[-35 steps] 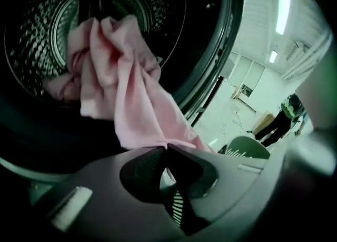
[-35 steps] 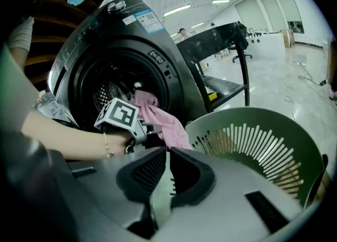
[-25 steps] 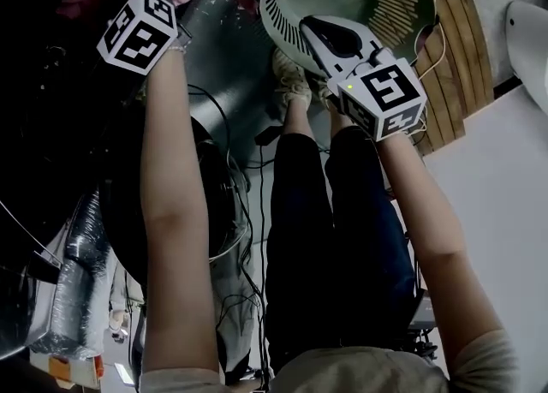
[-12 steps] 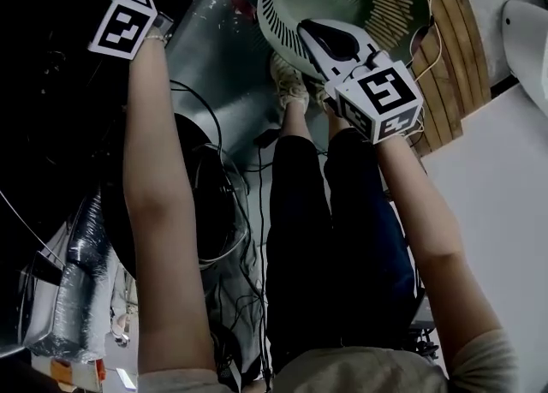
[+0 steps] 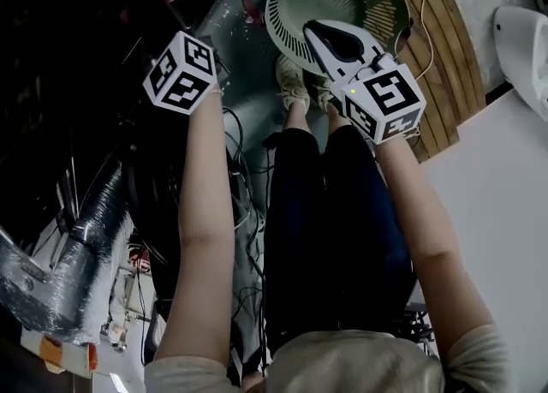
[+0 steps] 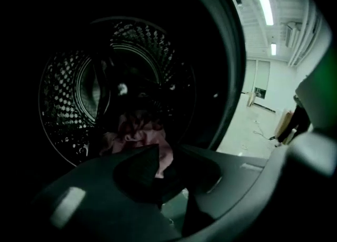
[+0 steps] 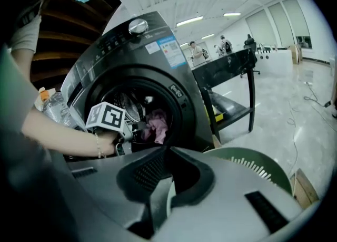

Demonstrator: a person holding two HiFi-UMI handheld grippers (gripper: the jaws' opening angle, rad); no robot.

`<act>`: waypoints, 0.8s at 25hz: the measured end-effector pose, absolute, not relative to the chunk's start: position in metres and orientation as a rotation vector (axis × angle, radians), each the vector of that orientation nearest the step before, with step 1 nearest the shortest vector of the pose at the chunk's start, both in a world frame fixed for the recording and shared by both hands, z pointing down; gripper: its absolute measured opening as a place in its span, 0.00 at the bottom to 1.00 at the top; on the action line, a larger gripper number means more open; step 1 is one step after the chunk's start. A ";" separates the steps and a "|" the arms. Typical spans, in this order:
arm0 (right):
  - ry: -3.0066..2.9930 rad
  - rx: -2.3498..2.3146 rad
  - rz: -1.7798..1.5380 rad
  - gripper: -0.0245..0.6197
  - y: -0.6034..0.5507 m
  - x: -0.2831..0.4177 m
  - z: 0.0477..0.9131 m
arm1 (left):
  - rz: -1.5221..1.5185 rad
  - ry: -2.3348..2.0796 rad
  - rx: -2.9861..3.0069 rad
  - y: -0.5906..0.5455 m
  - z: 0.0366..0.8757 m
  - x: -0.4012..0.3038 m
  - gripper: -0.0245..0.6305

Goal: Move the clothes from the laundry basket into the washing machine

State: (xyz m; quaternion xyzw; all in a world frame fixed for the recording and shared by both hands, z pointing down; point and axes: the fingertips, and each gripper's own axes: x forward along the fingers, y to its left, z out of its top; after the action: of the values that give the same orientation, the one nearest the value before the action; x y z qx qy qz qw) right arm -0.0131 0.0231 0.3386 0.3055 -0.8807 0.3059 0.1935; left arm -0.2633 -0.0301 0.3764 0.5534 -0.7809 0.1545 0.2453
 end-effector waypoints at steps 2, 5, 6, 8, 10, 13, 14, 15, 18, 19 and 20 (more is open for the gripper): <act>-2.487 0.847 0.852 0.08 0.028 -0.011 0.314 | 0.398 -2.073 1.576 -0.015 0.350 -0.239 0.12; -2.498 0.871 0.884 0.08 0.034 0.000 0.276 | 0.290 -1.986 1.634 0.003 0.305 -0.208 0.05; -2.491 0.914 0.901 0.06 0.034 0.007 0.262 | 0.241 -1.952 1.656 0.007 0.289 -0.198 0.05; -2.470 1.012 0.910 0.05 0.033 0.025 0.234 | 0.157 -1.868 1.726 0.011 0.256 -0.174 0.05; -2.473 1.079 0.892 0.05 0.032 0.040 0.201 | 0.102 -1.765 1.819 0.012 0.223 -0.147 0.05; -2.488 1.121 0.865 0.05 0.038 0.053 0.150 | 0.095 -1.617 1.957 0.017 0.172 -0.109 0.05; -2.493 1.113 0.847 0.05 0.042 0.054 0.135 | 0.095 -1.570 2.001 0.020 0.154 -0.098 0.05; -2.499 1.095 0.822 0.05 0.047 0.054 0.120 | 0.079 -1.514 2.044 0.026 0.135 -0.088 0.05; -2.524 1.002 0.707 0.05 0.059 0.047 0.082 | -0.047 -1.293 2.139 0.039 0.077 -0.062 0.05; -2.531 0.976 0.667 0.05 0.060 0.044 0.071 | -0.083 -1.235 2.157 0.041 0.059 -0.055 0.05; -2.535 0.965 0.632 0.05 0.060 0.043 0.060 | -0.108 -1.193 2.175 0.042 0.043 -0.050 0.05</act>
State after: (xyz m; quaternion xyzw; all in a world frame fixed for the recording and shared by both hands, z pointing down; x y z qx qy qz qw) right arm 0.0433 0.0600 0.0598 0.3409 -0.8958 0.2232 0.1773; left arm -0.0497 0.0421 0.0432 0.8289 -0.4547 -0.0411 0.3232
